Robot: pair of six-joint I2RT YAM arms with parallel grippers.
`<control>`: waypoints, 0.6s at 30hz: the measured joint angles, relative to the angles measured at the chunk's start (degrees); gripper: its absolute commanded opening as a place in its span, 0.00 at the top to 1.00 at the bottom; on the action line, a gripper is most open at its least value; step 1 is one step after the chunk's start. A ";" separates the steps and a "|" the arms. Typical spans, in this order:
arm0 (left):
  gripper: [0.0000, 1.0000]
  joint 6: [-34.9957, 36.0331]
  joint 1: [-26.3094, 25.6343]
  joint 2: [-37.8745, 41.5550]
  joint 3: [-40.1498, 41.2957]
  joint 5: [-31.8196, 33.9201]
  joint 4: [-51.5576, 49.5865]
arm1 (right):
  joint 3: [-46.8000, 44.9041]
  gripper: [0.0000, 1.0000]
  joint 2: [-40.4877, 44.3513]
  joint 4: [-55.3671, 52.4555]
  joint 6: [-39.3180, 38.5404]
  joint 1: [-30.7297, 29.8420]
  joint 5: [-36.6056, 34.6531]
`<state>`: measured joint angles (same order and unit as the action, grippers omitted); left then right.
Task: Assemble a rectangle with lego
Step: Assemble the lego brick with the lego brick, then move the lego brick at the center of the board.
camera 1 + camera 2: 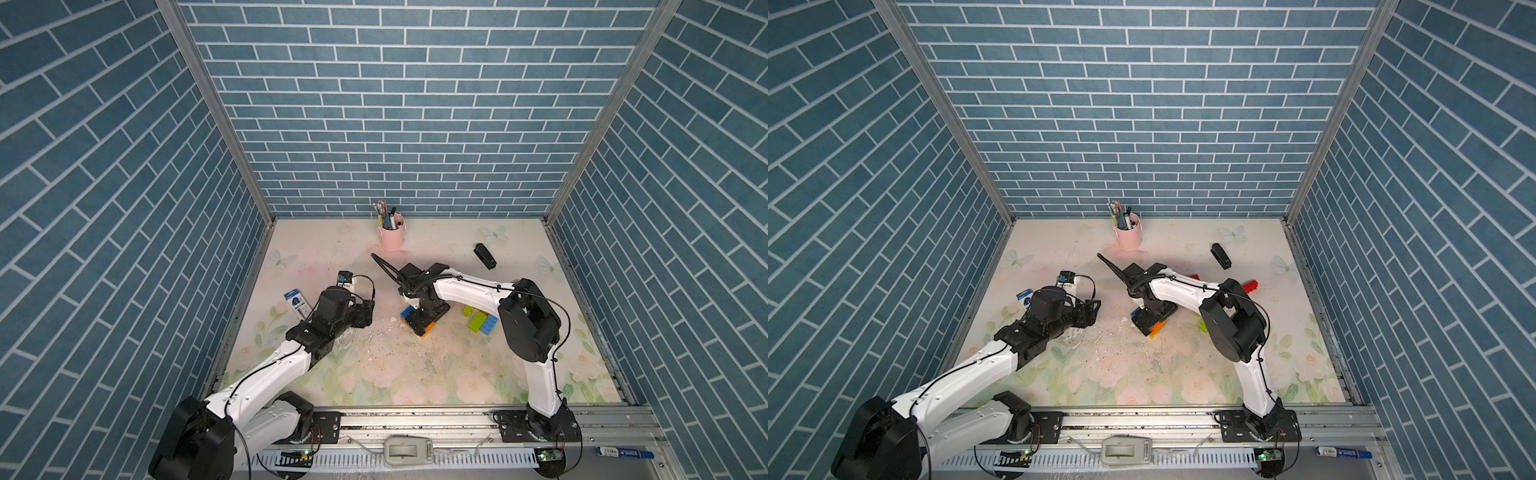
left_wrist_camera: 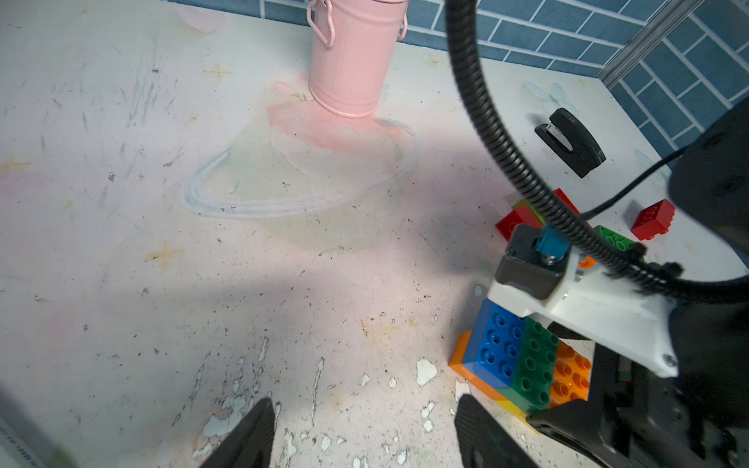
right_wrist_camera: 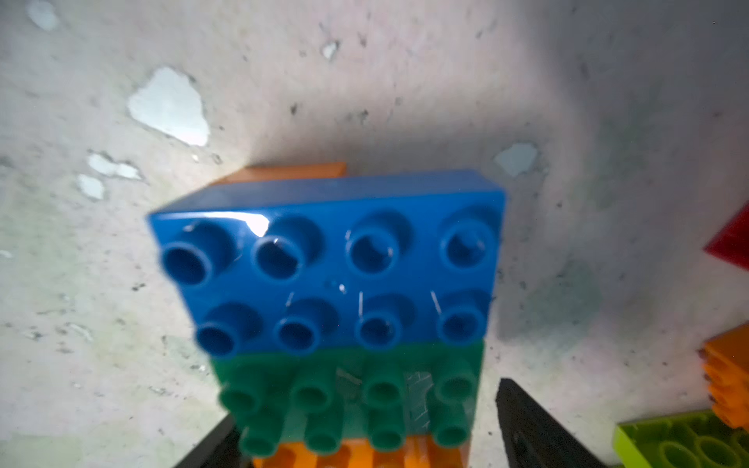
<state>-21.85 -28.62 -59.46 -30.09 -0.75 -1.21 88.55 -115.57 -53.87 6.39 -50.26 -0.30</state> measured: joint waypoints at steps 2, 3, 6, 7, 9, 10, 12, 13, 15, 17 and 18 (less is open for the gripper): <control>0.28 0.00 0.00 0.00 -0.13 0.00 -0.22 | 0.00 0.14 2.43 -0.02 1.53 0.00 0.07; 0.28 0.00 0.00 0.00 -0.28 0.02 -0.28 | 0.00 0.15 4.04 0.00 2.80 0.00 0.09; 0.26 0.63 0.00 -0.24 -1.40 0.42 -1.22 | -1.03 0.20 9.20 1.03 8.81 0.00 0.24; 0.25 0.98 -0.02 -0.46 -1.99 0.74 -1.79 | -2.56 0.22 11.58 2.19 12.13 0.00 0.35; 0.25 1.95 -0.33 -0.94 -3.23 1.51 -2.69 | -7.04 0.27 16.55 4.85 19.71 0.00 0.85; 0.25 2.38 -0.61 -1.18 -3.82 2.05 -3.13 | -10.16 0.28 19.37 6.69 24.44 0.00 1.33; 0.24 3.08 -1.44 -1.40 -4.72 2.82 -3.74 | -17.05 0.31 24.46 11.43 34.29 0.00 2.67; 0.24 3.17 -1.84 -1.40 -4.85 3.02 -3.78 | -20.41 0.31 26.40 14.05 39.34 0.00 3.67; 0.24 2.99 -2.25 -1.40 -4.87 3.10 -4.11 | -24.92 0.31 27.85 18.05 47.21 -0.04 4.74; 0.24 2.51 -2.38 -1.40 -4.87 3.08 -4.37 | -27.96 0.30 27.34 21.90 53.66 -0.11 5.55; 0.24 2.10 -2.38 -1.40 -4.87 3.06 -4.39 | -29.27 0.30 26.80 23.87 56.63 -0.13 5.92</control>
<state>-19.75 -31.00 -60.86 -34.96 2.31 -5.61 59.29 -88.77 -30.00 63.02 -50.39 5.63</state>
